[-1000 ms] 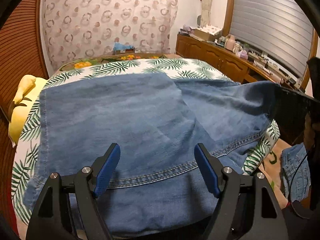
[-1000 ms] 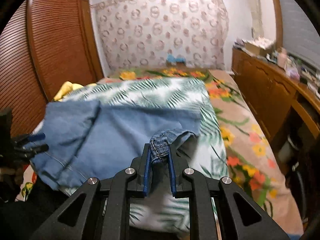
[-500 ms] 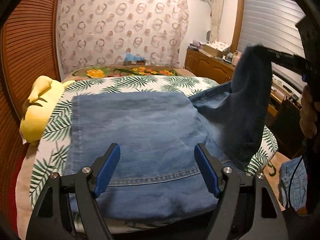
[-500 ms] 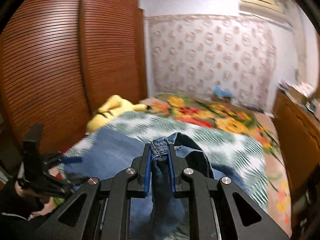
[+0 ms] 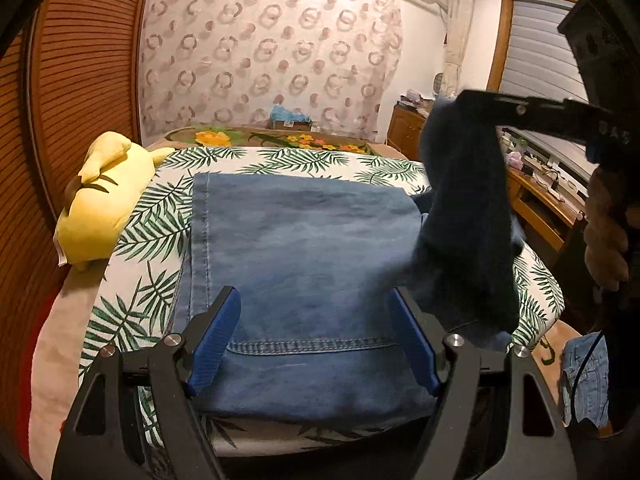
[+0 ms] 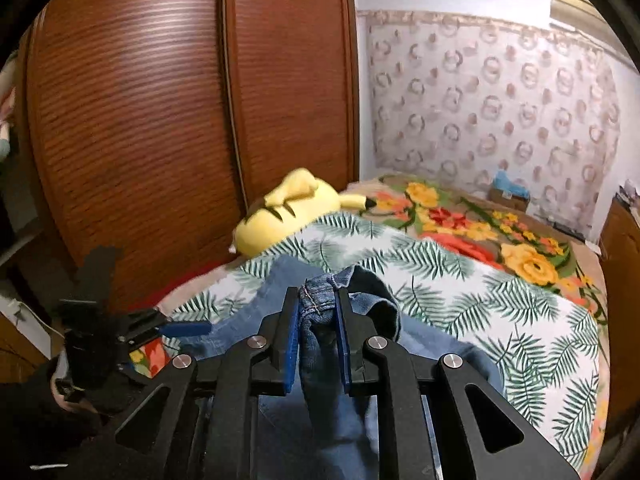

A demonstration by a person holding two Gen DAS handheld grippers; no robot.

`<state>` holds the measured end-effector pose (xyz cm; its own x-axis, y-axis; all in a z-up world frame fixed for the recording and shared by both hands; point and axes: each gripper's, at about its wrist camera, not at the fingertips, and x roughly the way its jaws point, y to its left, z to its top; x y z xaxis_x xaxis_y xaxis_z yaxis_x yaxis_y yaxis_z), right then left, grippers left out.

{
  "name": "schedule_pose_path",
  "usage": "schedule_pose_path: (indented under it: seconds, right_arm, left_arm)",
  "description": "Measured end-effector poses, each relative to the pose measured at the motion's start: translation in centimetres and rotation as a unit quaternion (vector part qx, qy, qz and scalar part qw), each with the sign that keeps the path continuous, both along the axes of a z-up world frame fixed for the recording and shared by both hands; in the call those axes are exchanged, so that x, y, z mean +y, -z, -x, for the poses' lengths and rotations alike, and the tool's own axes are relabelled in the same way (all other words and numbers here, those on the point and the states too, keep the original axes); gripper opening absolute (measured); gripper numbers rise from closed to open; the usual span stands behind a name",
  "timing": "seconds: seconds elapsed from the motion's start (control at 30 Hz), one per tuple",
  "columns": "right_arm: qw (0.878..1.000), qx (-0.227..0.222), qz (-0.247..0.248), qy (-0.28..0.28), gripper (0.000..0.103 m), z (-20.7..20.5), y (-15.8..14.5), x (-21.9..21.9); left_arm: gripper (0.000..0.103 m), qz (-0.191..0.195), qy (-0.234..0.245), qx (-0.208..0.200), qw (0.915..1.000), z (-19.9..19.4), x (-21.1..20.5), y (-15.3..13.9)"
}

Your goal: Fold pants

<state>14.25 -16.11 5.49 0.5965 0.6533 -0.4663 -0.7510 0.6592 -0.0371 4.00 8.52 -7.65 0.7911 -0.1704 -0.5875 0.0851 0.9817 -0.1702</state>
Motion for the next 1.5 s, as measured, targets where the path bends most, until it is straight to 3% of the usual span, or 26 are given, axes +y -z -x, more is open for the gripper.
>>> schedule_pose_path:
  seconds: [0.27,0.67,0.83,0.93,1.0,1.27,1.37,1.5]
  right_arm:
    - [0.999,0.009,0.017,0.034,0.035,-0.3,-0.7,1.0]
    - [0.992,0.059,0.026,0.105,0.042,0.8,2.8,-1.3]
    - [0.989,0.069,0.02,0.133,0.047,1.3,3.0,-1.8]
    - [0.987,0.08,0.015,0.14,0.048,1.3,3.3,-1.6]
    - [0.985,0.091,0.011,0.143,0.049,1.1,3.6,-1.2]
    - [0.982,0.123,0.006,0.143,0.049,0.7,4.9,-0.4]
    - [0.978,0.146,0.012,0.15,0.049,0.5,6.0,-0.3]
    - [0.975,0.166,-0.007,0.148,0.049,0.2,6.2,-0.7]
  left_arm:
    - [0.077,0.001,0.0,0.004,1.0,-0.3,0.0,0.5]
    - [0.075,0.0,0.022,0.019,0.9996,-2.9,-0.2,1.4]
    - [0.072,-0.021,0.028,0.022,0.9991,-4.6,-0.9,1.4]
    - [0.066,-0.031,0.037,0.029,0.9984,-5.9,-1.3,1.7]
    - [0.051,-0.028,0.042,0.037,0.998,-6.7,-1.5,1.9]
    - [0.047,-0.049,0.046,0.061,0.9959,-8.8,-1.8,3.1]
    - [0.032,-0.064,0.042,0.067,0.9948,-9.0,-2.1,3.9]
    - [0.022,-0.072,0.049,0.057,0.9946,-8.5,-2.6,4.1]
